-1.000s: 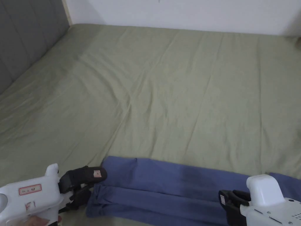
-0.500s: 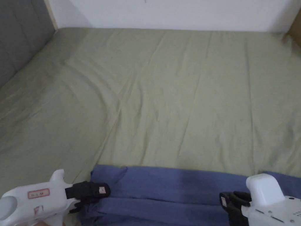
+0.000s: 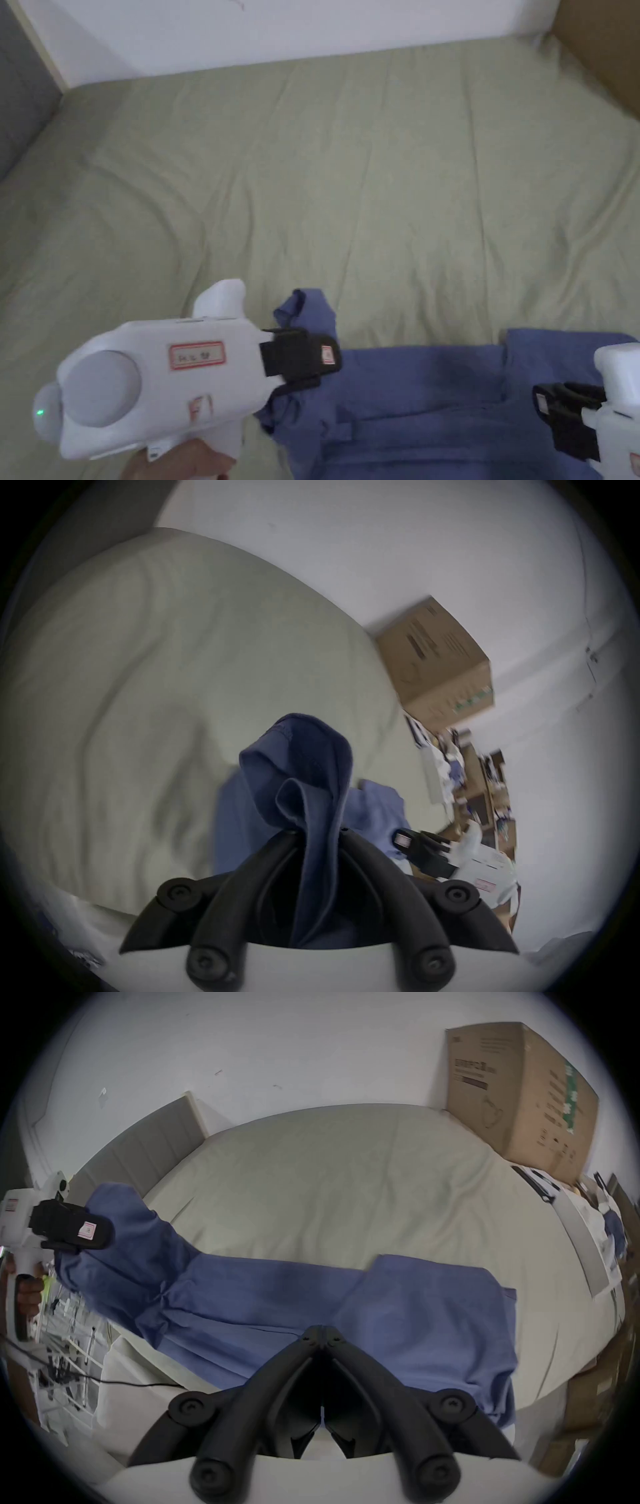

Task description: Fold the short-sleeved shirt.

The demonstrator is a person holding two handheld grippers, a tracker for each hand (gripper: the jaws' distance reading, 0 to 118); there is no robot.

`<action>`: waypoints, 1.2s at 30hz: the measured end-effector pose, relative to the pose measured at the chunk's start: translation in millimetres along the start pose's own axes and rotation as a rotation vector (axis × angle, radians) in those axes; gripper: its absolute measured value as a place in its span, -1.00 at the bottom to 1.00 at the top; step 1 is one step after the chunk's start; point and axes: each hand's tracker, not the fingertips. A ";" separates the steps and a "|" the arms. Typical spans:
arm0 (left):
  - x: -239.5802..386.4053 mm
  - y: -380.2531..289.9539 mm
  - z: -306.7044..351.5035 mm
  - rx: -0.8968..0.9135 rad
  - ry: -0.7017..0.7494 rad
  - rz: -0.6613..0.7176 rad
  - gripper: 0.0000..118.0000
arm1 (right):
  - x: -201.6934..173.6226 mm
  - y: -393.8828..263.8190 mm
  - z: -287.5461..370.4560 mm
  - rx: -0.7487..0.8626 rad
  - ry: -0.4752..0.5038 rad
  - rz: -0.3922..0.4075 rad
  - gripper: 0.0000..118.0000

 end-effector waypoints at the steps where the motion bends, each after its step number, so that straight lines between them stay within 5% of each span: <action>1: 10.9 -0.6 -21.9 -0.061 -0.030 -0.043 -0.87 | 8.8 -2.6 2.7 0.001 -0.009 -0.023 -1.00; 7: 48.8 -15.6 -138.5 -0.224 0.033 -0.135 -0.87 | 52.6 -18.0 21.4 0.015 -0.068 -0.144 -1.00; 11: 46.1 -21.4 -176.2 -0.283 0.027 -0.033 -0.76 | 72.1 -27.6 26.8 0.011 -0.091 -0.180 -1.00; 13: 45.9 -22.0 -175.3 -0.288 -0.029 -0.070 -0.15 | 78.3 -31.8 26.3 0.009 -0.094 -0.195 -1.00; 14: 45.9 -21.2 -171.8 -0.285 -0.014 -0.074 0.48 | 80.5 -33.3 25.7 0.005 -0.092 -0.204 -1.00; 15: 47.3 -20.2 -166.1 -0.277 -0.005 -0.089 0.85 | 82.9 -33.9 24.1 -0.002 -0.089 -0.210 -1.00; 16: 46.8 -17.9 -158.9 -0.246 -0.001 -0.111 1.00 | 83.3 -34.8 23.0 -0.003 -0.088 -0.213 -1.00; 19: 48.1 -8.8 -122.3 -0.156 0.000 -0.099 1.00 | 82.1 -35.5 19.7 -0.009 -0.079 -0.213 -1.00; 22: 28.5 1.6 -94.2 -0.081 0.049 -0.036 0.81 | 77.0 -35.1 18.1 -0.003 -0.062 -0.207 -1.00; 26: 2.6 -0.8 -90.5 -0.057 0.192 0.016 -0.71 | 69.9 -32.6 14.9 0.006 -0.038 -0.193 -1.00; 29: -1.8 -13.8 -103.9 -0.124 0.162 0.022 -0.99 | 67.3 -31.5 15.4 0.013 -0.027 -0.187 -1.00; 33: 12.7 -28.4 -133.5 -0.176 0.025 0.013 -1.00 | 68.3 -30.8 18.1 0.025 -0.020 -0.184 -1.00; 36: 31.4 -43.4 -162.2 -0.258 0.064 -0.056 -1.00 | 75.6 -31.9 18.5 0.034 -0.021 -0.190 -1.00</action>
